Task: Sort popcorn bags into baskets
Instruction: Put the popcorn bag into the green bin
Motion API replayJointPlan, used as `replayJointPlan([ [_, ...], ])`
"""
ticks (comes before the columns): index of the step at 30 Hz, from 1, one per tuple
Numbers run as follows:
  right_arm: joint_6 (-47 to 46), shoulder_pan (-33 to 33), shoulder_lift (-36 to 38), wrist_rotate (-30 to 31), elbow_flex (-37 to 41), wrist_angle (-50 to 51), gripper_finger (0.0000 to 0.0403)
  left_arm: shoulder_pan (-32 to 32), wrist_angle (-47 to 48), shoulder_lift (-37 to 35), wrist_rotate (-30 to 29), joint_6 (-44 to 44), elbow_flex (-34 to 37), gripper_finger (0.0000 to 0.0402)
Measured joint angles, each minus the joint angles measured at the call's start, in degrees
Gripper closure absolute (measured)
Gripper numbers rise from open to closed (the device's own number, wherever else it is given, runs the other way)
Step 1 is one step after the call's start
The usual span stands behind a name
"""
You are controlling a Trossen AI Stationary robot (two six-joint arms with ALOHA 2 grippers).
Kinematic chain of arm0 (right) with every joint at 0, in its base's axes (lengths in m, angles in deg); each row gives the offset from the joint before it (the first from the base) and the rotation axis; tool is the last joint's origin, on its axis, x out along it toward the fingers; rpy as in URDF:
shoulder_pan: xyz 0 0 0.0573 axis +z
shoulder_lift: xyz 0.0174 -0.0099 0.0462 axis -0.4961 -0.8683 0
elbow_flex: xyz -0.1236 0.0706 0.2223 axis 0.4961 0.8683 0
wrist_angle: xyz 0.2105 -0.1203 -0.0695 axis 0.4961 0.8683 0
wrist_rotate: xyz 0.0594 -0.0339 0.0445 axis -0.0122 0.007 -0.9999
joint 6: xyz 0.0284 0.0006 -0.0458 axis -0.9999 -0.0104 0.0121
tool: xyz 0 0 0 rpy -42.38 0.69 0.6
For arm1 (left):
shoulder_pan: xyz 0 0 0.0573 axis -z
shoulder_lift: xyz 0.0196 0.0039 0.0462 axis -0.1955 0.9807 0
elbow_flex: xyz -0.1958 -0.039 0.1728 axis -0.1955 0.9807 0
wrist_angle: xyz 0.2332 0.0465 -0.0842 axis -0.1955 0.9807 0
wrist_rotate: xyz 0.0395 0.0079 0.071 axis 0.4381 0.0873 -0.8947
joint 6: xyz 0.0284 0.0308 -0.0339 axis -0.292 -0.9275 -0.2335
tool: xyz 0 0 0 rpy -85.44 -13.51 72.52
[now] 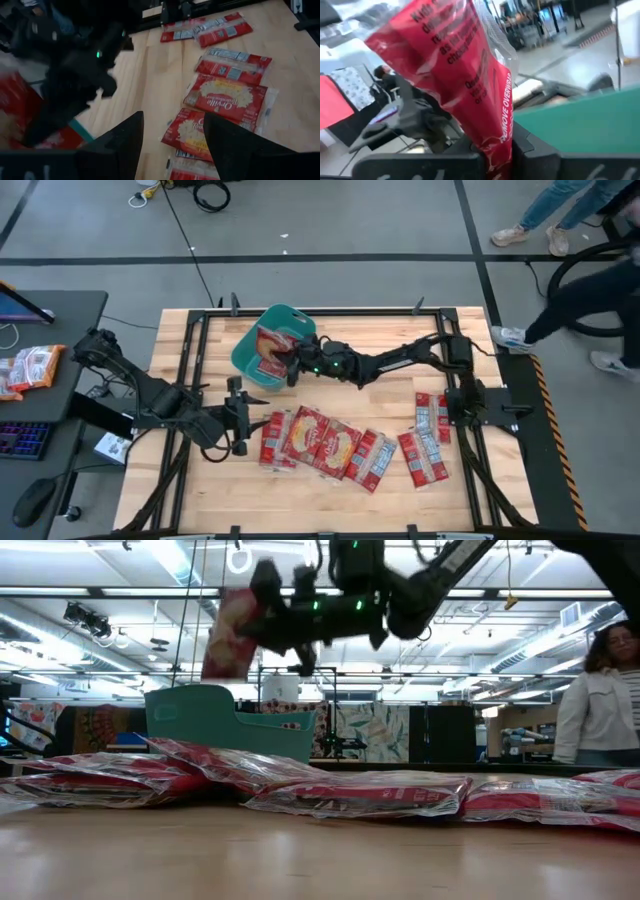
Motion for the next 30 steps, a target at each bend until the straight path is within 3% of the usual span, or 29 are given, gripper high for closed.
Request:
replayJointPlan([
  [9, -3.6, -2.1, -8.2, 0.9, -3.1, -1.0, 0.0363, 0.0, 0.0, 0.0, 0.0, -0.1, 0.0, 0.0192],
  [19, -1.2, -3.7, -7.4, 1.1, -3.1, 6.6, 0.0299, 0.0, 0.1, 0.0, 0.0, 0.0, 0.0, 0.0192],
  [30, 3.8, -4.8, -6.2, -1.7, -3.1, 15.2, 0.0263, 0.0, 0.2, 0.0, 0.0, 0.4, 0.0, 0.0192],
])
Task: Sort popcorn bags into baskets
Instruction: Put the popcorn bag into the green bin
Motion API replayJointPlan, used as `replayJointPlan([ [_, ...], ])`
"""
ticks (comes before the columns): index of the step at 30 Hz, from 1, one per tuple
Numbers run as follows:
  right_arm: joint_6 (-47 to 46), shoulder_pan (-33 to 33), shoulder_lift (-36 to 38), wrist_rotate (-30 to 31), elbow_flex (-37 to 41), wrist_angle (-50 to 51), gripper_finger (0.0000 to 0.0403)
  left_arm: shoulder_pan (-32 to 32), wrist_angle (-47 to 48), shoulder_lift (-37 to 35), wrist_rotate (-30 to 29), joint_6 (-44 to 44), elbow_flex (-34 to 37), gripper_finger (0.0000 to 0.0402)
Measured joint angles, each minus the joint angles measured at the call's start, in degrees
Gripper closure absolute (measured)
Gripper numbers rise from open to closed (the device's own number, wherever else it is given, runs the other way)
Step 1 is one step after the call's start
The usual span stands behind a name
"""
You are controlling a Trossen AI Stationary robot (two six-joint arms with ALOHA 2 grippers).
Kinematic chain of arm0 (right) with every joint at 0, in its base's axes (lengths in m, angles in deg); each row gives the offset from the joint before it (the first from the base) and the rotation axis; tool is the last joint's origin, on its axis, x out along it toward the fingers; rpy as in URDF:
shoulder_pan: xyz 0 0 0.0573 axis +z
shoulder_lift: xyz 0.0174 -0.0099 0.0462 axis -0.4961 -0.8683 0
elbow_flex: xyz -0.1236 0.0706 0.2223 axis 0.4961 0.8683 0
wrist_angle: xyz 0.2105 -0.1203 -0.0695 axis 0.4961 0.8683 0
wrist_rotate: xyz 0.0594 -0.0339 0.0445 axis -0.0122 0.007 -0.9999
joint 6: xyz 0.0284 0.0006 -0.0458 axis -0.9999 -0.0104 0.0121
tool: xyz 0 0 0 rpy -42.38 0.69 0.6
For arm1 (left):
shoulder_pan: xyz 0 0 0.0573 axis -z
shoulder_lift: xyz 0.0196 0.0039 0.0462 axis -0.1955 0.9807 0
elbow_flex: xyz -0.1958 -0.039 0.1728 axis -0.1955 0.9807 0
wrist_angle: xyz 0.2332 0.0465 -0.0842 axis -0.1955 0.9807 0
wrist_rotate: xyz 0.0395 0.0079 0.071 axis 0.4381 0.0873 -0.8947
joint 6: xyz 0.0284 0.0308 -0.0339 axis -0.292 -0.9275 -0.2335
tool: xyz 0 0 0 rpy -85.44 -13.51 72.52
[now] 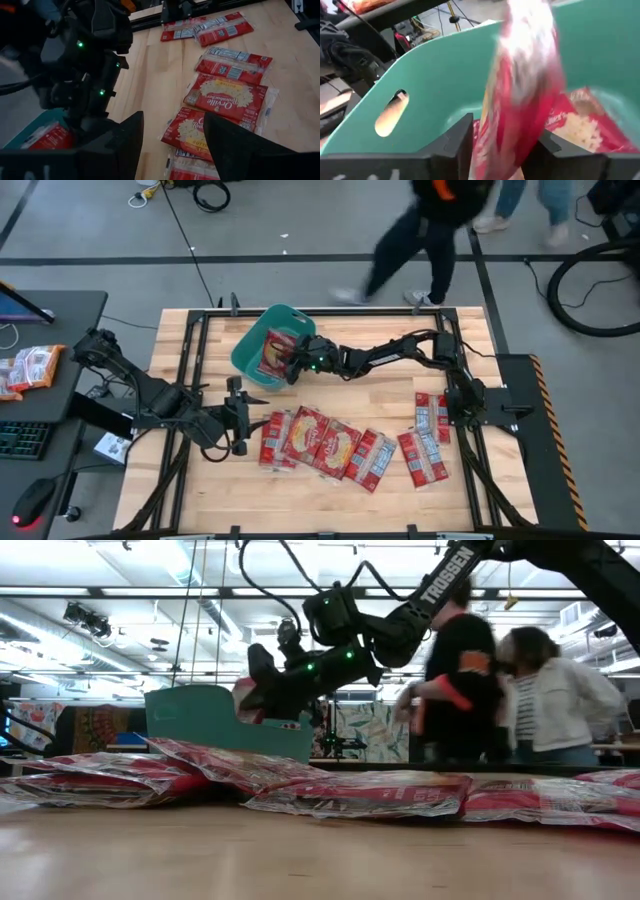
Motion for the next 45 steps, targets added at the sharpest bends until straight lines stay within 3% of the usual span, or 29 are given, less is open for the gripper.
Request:
replayJointPlan([
  [7, 3.6, -0.3, 4.0, 0.4, 0.0, 5.2, 0.0227, 0.0, 0.2, 0.0, 0.0, 0.1, 0.0, 0.0192],
  [16, 12.7, 0.7, 14.0, 11.8, 0.0, 20.4, 0.0204, 0.0, 0.2, 0.0, 0.0, 1.6, 0.0, 0.0192],
  [21, 19.8, 4.7, 19.3, 7.7, -0.1, 29.9, 0.0205, -0.1, 0.7, 0.7, 0.3, 3.1, 0.0, 0.0192],
  [26, 22.8, 11.3, 21.0, 6.2, 0.0, 41.6, 0.0206, -1.1, 0.8, 3.9, 6.7, 3.4, 0.0, 0.0192],
  [30, 20.8, 16.4, 21.5, 10.3, 0.0, 52.2, 0.0206, -1.9, 0.7, 8.5, 11.3, 3.5, 0.0, 0.0192],
  [35, 13.9, 22.0, 21.7, 17.0, 0.0, 61.5, 0.0206, -2.1, 0.2, 14.6, 11.6, 3.1, 0.0, 0.0192],
  [45, 1.8, 30.8, 21.7, 29.0, 0.0, 70.6, 0.0206, -1.0, -8.2, 28.1, 14.0, -0.2, 0.1, 0.0182],
])
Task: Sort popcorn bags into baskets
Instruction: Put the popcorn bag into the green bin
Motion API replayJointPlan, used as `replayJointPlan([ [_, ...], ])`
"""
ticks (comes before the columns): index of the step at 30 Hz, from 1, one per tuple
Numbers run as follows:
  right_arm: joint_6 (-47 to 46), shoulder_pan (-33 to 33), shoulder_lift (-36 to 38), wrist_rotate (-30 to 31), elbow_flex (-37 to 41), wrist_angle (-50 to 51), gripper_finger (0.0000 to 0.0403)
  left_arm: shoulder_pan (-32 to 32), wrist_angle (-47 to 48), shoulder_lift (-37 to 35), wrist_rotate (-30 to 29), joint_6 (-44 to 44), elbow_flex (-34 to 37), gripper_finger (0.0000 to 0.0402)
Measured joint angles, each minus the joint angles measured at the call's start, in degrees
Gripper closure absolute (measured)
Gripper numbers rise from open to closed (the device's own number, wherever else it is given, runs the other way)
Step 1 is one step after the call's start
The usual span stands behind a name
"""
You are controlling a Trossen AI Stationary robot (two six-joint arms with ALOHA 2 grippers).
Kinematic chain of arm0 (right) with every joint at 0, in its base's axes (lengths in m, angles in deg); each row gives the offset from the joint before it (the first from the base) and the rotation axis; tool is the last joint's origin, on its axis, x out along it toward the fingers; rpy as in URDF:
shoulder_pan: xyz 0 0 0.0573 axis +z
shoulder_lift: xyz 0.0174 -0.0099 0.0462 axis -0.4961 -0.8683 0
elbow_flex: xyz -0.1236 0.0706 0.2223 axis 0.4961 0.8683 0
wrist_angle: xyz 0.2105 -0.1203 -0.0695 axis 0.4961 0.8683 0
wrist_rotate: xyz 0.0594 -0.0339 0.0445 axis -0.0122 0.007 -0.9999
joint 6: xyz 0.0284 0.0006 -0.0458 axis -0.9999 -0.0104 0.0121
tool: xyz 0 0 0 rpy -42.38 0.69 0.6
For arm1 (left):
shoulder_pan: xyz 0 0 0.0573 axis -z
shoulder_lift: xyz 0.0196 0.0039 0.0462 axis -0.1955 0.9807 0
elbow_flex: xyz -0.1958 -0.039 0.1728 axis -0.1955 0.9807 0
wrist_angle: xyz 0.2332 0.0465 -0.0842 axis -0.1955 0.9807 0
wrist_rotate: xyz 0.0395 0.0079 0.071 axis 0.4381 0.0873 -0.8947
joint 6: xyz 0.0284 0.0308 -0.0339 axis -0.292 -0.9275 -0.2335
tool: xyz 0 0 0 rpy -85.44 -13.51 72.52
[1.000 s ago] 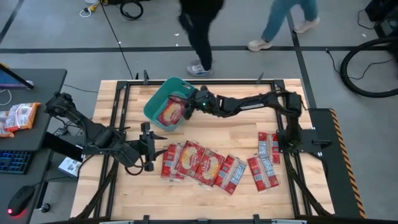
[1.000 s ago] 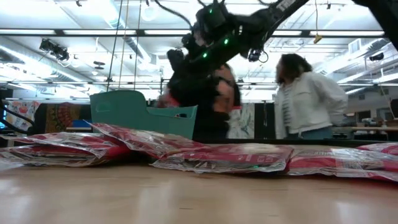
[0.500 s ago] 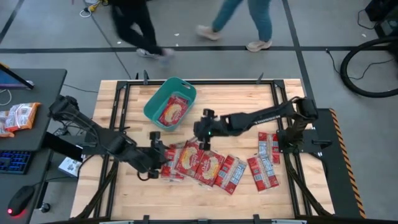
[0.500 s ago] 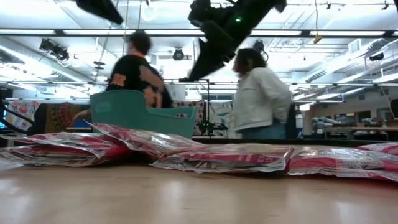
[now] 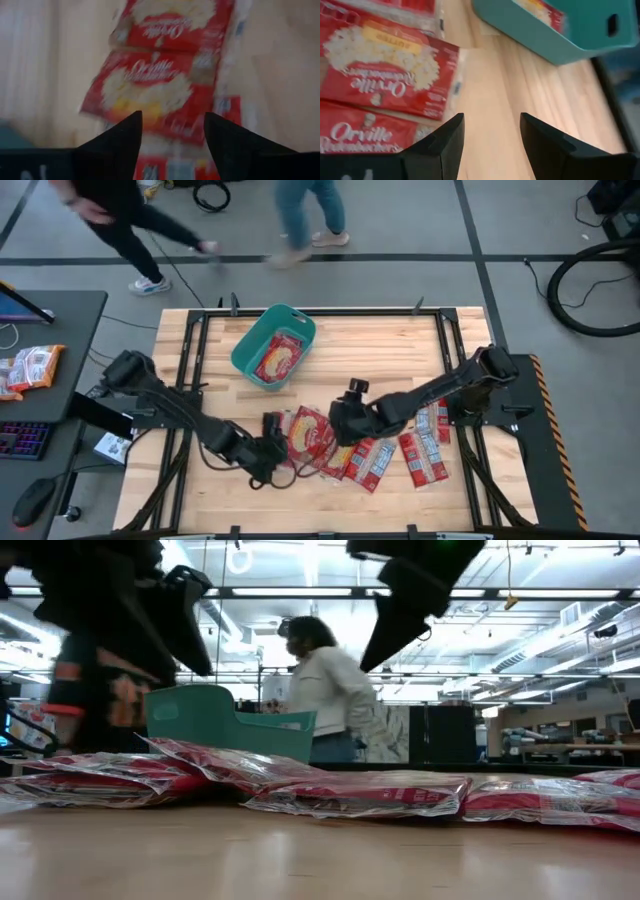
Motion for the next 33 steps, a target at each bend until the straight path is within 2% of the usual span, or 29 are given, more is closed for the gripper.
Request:
replayJointPlan([
  [9, -13.0, 6.3, 0.0, 14.5, 0.0, 11.4, 0.0206, 0.8, -12.2, 9.3, 1.2, -5.9, 0.0, 0.0110],
  [12, -15.9, 7.5, 0.0, 16.4, 0.0, 13.4, 0.0206, 1.1, -14.4, 11.2, 0.7, -9.3, -1.2, 0.0099],
  [18, -17.4, 8.4, 0.0, 17.3, 0.0, 13.4, 0.0206, 1.3, -13.1, 16.6, -0.6, -15.6, -5.8, 0.0098],
  [23, -18.2, 8.8, 0.0, 17.3, 0.0, 13.3, 0.0206, 1.1, -7.3, 20.6, -5.8, -18.0, -8.4, 0.0102],
  [27, -18.1, 9.0, 0.0, 17.3, 0.0, 12.7, 0.0206, 0.5, -5.8, 21.4, -6.8, -17.8, -8.6, 0.0116],
  [30, -16.7, 9.3, 0.0, 17.1, 0.0, 11.3, 0.0206, 0.5, -5.5, 21.5, -7.1, -18.2, -8.6, 0.0139],
  [33, -12.9, 10.0, 0.0, 16.4, 0.0, 8.2, 0.0206, 0.3, -5.3, 21.6, -6.6, -18.3, -8.5, 0.0181],
])
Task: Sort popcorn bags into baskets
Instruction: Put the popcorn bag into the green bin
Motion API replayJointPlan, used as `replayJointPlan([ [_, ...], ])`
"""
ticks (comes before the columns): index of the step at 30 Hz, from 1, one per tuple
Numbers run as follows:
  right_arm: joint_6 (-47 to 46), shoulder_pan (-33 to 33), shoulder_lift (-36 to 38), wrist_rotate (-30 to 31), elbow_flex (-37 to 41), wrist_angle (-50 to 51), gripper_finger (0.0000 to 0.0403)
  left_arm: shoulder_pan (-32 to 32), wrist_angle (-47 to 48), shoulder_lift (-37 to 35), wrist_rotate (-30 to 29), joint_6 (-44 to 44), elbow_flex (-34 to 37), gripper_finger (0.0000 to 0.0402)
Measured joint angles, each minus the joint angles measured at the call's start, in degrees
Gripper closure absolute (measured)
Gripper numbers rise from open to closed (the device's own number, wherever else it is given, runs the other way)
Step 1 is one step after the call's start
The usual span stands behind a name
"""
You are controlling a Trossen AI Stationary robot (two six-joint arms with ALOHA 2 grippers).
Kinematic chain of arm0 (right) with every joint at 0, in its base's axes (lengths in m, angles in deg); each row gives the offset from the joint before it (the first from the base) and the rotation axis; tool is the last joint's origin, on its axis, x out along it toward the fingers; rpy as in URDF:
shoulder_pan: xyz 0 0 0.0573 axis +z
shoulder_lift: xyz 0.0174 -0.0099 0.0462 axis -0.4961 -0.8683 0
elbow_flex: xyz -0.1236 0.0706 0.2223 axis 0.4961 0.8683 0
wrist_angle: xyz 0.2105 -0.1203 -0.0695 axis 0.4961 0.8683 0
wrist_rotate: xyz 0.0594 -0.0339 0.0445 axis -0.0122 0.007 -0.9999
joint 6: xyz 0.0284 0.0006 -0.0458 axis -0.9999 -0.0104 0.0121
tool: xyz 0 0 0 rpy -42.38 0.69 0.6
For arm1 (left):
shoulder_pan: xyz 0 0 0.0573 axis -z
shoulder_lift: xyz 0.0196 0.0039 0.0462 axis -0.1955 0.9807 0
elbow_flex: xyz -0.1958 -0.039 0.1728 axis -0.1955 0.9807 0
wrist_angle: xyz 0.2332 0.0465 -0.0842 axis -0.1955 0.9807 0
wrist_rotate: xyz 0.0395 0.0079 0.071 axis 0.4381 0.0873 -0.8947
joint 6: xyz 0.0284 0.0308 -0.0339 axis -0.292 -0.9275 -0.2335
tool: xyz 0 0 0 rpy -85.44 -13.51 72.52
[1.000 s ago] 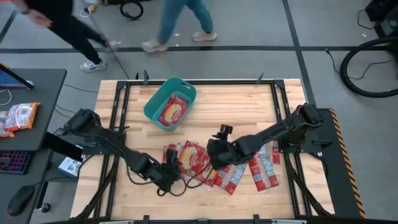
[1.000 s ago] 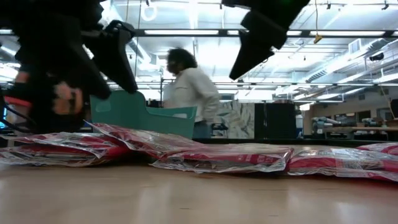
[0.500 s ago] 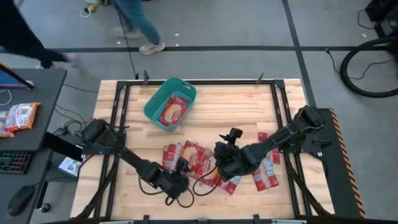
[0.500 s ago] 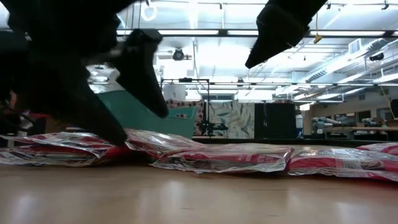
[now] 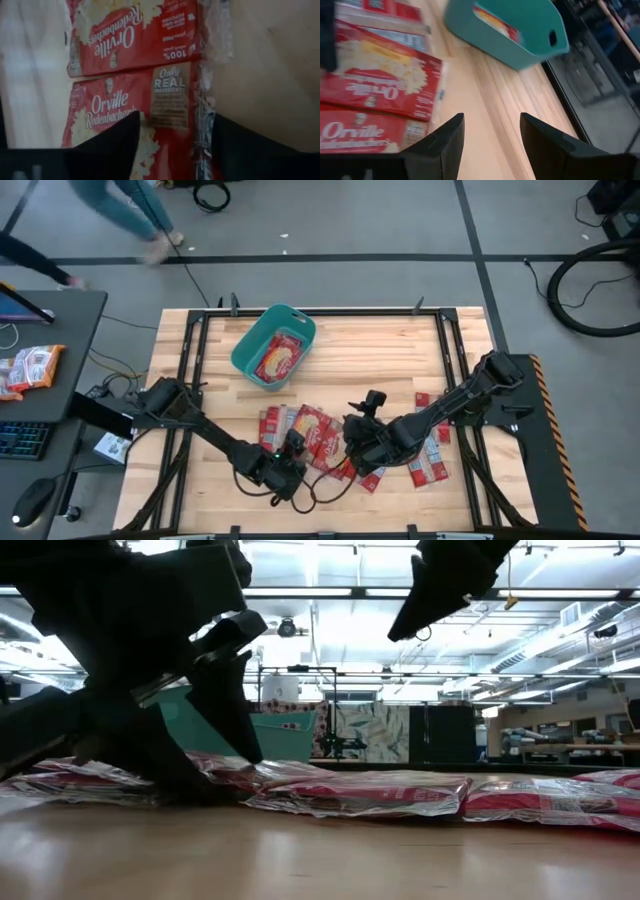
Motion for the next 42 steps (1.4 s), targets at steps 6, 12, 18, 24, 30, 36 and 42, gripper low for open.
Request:
replayJointPlan([
  [6, 11.6, 1.8, 0.0, -3.0, 0.0, -9.2, 0.0206, -0.1, 0.1, 0.1, -0.2, -0.1, 0.1, 0.0293],
  [12, 24.9, 2.5, 0.0, -9.7, 0.0, -19.5, 0.0206, -0.2, 0.6, -0.4, -1.4, -0.3, 0.1, 0.0391],
  [18, 32.9, 2.5, 0.0, -17.4, 0.0, -24.8, 0.0206, -0.4, 8.3, -5.1, -1.4, 3.8, -2.8, 0.0393],
  [24, 33.9, 2.5, 0.0, -18.2, 0.1, -25.4, 0.0206, -1.3, 12.0, -10.9, -2.3, 11.3, -4.4, 0.0395],
  [30, 38.6, 2.5, 0.0, -14.6, 4.2, -32.0, 0.0206, -1.3, 10.6, -15.1, -7.6, 12.8, -4.4, 0.0395],
  [36, 39.8, 1.7, 0.0, -11.6, 6.9, -39.7, 0.0206, -1.4, 6.9, -17.6, -9.6, 12.9, -4.4, 0.0395],
  [42, 36.0, -0.1, -0.1, -14.7, 7.8, -42.0, 0.0206, -1.4, 3.3, -18.2, -13.5, 11.3, -4.4, 0.0395],
])
